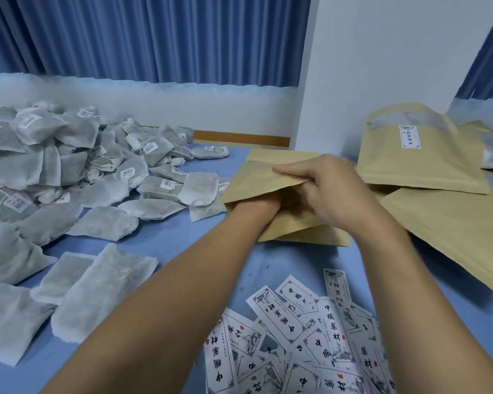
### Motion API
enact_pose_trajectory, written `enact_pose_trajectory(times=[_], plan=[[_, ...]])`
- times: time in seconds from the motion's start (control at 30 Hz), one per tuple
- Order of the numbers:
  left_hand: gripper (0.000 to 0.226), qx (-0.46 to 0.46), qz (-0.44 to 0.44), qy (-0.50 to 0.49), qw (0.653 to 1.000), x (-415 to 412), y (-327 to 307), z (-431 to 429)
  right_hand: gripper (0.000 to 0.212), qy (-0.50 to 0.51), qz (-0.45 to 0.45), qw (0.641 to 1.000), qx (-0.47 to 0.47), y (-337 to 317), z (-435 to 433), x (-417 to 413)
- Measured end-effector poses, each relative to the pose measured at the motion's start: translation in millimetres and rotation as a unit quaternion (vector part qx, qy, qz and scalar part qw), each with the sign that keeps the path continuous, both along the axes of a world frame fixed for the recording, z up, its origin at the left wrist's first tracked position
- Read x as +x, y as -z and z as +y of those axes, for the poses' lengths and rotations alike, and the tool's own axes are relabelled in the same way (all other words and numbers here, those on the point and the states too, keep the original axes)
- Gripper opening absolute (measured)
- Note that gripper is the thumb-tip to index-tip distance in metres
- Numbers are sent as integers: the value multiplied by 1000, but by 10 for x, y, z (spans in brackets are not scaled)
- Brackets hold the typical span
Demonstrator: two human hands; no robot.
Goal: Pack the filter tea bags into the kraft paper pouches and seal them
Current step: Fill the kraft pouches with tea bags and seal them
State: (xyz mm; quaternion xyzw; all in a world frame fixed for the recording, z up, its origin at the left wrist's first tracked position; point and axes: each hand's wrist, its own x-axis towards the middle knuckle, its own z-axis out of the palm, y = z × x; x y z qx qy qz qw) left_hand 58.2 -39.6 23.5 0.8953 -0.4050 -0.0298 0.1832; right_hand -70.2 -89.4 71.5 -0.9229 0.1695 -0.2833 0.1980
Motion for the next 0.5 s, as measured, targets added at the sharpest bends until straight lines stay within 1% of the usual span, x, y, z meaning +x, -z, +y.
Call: enact_pose_trajectory(times=[0.03,0.07,0.13,0.17,0.2,0.23,0.27,0.3,0.33,0.37,0.4,0.43,0.47,0.5], plan=[[47,13,20,10,1000,0,-9,-37,56,18,3,1000,-8,56,18,43],[46,8,30,12,999,-45,-17,-73,55,44,-2,999,-21,115,26,81],[38,-39,-33,12,999,-225,-29,-52,58,92,-26,995,-38,209,17,117],[29,-89,-83,17,992,-315,-10,-2,59,111,-34,992,-43,240,-16,113],[18,-149,-160,35,975,-406,11,89,59,126,-34,990,-48,260,-56,102],[8,-196,-232,76,950,-451,61,190,59,138,-28,989,-51,278,-100,90],[6,-237,-278,129,922,-457,136,319,59,149,-19,987,-49,293,-133,80],[15,-287,-303,165,894,-407,194,426,60,160,-12,986,-47,302,-164,78],[21,-348,-307,167,870,-313,239,525,61,167,-5,985,-47,316,-177,79],[22,-405,-297,132,855,-181,273,597,62,170,-2,984,-47,326,-182,84],[18,-443,-278,58,850,-18,306,652,62,169,0,985,-48,327,-180,92],[10,-445,-235,-34,864,151,332,701,62,165,4,985,-51,325,-178,105],[15,-398,-167,-127,893,315,381,732,63,159,13,986,-57,326,-175,118],[32,-315,-110,-187,924,464,452,747,64,155,25,986,-65,329,-165,133]])
